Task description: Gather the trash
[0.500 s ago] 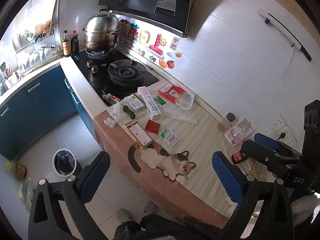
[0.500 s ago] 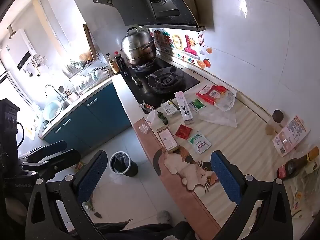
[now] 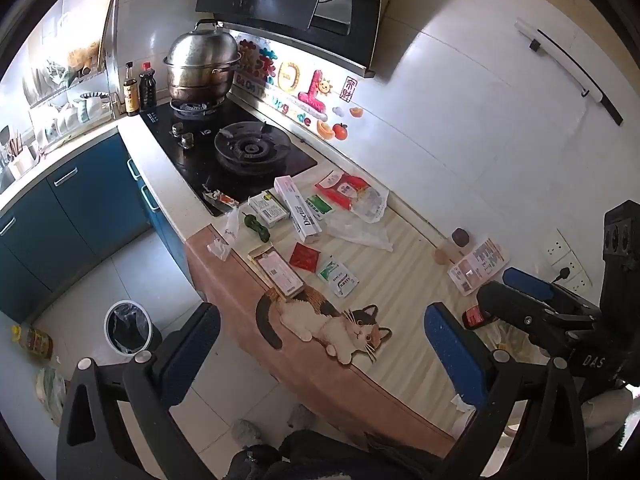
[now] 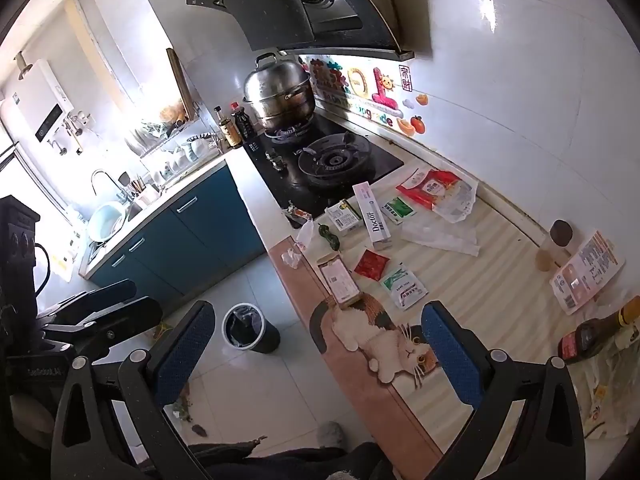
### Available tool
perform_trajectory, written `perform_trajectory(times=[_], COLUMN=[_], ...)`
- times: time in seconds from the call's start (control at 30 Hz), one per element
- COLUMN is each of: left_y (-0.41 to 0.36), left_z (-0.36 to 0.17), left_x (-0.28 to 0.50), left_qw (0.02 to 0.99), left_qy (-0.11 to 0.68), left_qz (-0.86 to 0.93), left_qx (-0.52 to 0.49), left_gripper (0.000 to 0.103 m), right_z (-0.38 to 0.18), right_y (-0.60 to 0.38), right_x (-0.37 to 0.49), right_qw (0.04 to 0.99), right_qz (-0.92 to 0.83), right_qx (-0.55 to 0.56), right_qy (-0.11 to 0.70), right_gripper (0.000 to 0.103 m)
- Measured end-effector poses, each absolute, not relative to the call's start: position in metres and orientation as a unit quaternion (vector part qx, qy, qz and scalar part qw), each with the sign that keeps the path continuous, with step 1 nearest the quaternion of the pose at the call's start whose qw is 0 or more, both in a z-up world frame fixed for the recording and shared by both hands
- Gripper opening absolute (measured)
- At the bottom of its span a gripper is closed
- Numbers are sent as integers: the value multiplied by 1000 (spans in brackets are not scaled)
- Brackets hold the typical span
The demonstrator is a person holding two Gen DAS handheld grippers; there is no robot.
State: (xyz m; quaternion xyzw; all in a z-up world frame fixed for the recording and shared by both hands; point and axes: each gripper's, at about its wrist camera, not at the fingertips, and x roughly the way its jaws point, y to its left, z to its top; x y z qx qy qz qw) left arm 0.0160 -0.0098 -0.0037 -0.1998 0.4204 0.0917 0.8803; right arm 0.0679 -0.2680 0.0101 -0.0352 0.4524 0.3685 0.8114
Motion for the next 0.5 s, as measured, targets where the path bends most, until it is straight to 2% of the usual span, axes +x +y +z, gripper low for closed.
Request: perform_trajectory(times=[0.5], left_y=[0], left_z=[1], left_x=[15], left_qw=[881], left_qy=[416], left_qz=[89], left_qx=[-205], left_gripper=[103], right_z=[11], right_y=[-261], right_x=[79], right_qw=[805], right_qz=[379], right_qx=[-36], right_qy=[455], right_gripper=[103])
